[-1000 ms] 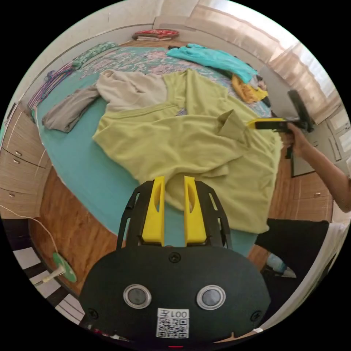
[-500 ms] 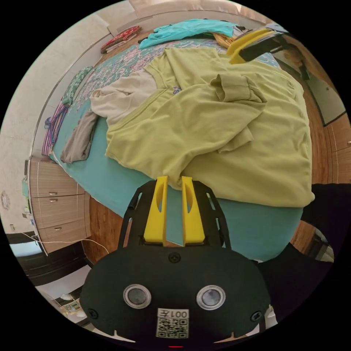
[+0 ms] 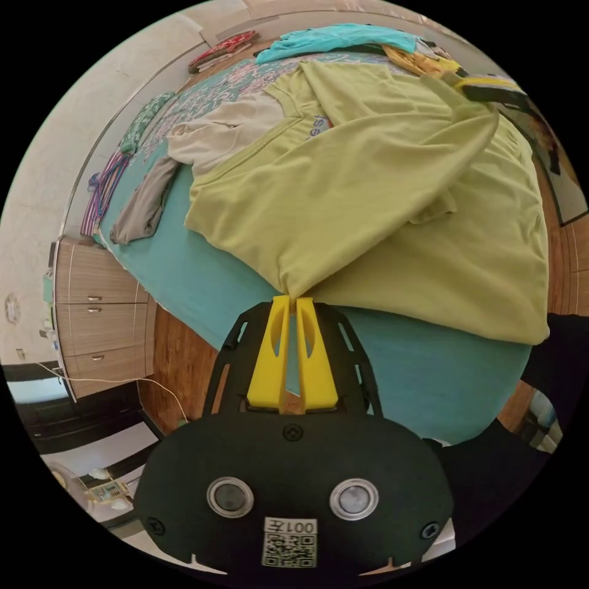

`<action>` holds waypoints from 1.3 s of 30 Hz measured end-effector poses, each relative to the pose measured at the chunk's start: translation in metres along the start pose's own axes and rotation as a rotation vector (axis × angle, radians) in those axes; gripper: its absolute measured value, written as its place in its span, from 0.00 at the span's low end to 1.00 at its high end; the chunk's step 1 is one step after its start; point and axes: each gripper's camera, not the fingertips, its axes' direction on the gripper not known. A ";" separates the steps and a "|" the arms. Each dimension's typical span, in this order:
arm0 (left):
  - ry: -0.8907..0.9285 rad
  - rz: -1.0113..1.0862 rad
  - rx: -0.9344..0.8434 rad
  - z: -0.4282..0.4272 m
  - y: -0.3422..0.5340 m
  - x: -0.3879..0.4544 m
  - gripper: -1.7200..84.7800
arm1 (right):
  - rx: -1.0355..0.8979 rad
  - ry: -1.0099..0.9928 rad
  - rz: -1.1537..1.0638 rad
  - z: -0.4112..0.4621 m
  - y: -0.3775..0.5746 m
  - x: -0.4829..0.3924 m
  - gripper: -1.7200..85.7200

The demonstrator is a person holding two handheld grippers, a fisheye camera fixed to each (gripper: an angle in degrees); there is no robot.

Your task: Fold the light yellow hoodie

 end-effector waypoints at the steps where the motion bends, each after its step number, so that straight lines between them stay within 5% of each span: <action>1: -0.002 -0.013 0.010 0.003 0.000 0.001 0.01 | -0.018 -0.051 0.086 -0.006 0.012 0.019 0.04; 9: -0.109 -0.032 -0.030 0.018 -0.024 0.019 0.01 | -0.103 -0.287 0.449 -0.020 0.097 0.069 0.03; 14: -0.124 0.005 -0.040 0.017 -0.033 0.021 0.00 | -0.290 -0.176 0.308 -0.040 0.104 0.026 0.03; 24: -0.196 0.043 -0.011 -0.045 -0.053 0.032 0.00 | -0.123 -0.259 0.132 -0.064 0.012 0.035 0.09; 29: -0.272 0.115 -0.033 -0.073 -0.055 0.072 0.01 | -0.365 -0.297 -0.158 0.005 -0.025 -0.003 0.09; 39: -0.214 0.117 -0.082 -0.079 -0.053 0.053 0.01 | -0.251 -0.311 -0.102 -0.034 -0.047 -0.002 0.04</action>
